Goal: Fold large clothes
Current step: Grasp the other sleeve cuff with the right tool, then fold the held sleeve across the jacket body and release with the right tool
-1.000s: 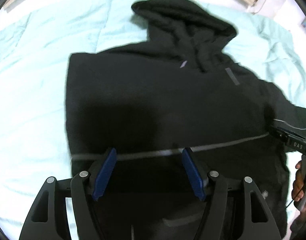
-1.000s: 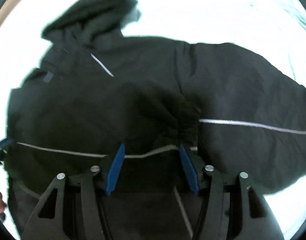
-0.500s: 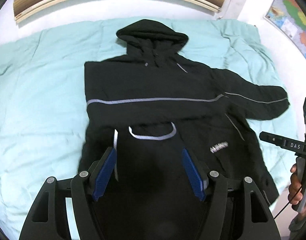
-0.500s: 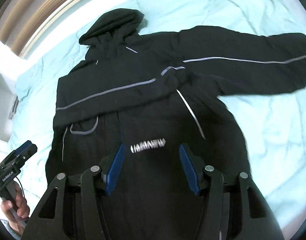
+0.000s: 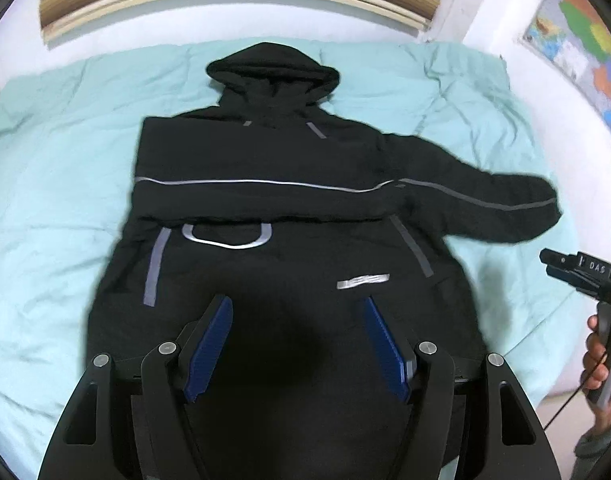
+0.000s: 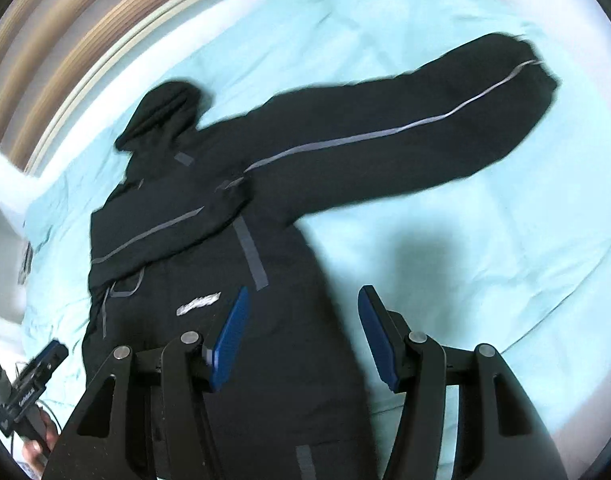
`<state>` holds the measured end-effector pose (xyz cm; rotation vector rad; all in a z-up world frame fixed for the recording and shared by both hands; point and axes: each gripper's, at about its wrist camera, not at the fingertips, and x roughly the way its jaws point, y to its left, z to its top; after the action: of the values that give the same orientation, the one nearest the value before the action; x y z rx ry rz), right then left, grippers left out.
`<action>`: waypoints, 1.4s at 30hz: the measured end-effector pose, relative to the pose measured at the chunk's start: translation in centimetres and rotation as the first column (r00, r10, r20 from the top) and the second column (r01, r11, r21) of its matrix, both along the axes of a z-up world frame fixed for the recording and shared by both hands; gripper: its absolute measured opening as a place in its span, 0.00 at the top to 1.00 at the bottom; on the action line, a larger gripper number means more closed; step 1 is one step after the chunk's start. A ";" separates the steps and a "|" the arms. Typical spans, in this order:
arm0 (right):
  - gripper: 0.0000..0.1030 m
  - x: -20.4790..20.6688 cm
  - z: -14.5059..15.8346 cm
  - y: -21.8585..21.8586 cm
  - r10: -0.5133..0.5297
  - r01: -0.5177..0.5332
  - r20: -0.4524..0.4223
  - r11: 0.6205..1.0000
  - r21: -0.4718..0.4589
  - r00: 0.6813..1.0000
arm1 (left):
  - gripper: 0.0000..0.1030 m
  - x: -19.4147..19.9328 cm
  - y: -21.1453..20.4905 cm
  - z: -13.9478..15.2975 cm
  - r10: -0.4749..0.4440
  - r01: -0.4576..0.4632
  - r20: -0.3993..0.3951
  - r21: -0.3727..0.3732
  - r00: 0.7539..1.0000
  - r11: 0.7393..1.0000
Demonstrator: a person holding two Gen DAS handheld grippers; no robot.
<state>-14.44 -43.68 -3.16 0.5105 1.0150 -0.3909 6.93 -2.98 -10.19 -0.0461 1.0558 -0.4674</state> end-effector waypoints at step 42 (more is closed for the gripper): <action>0.77 7.5 -1.6 -19.2 -0.034 0.047 0.108 0.991 -0.127 0.994 | 0.32 4.3 -15.5 -5.0 0.010 0.001 -0.164 0.066 0.986 0.998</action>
<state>-6.94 -62.83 -4.81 0.4309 0.8720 -0.4584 11.24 -18.48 -15.24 -0.0294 1.2326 -0.4296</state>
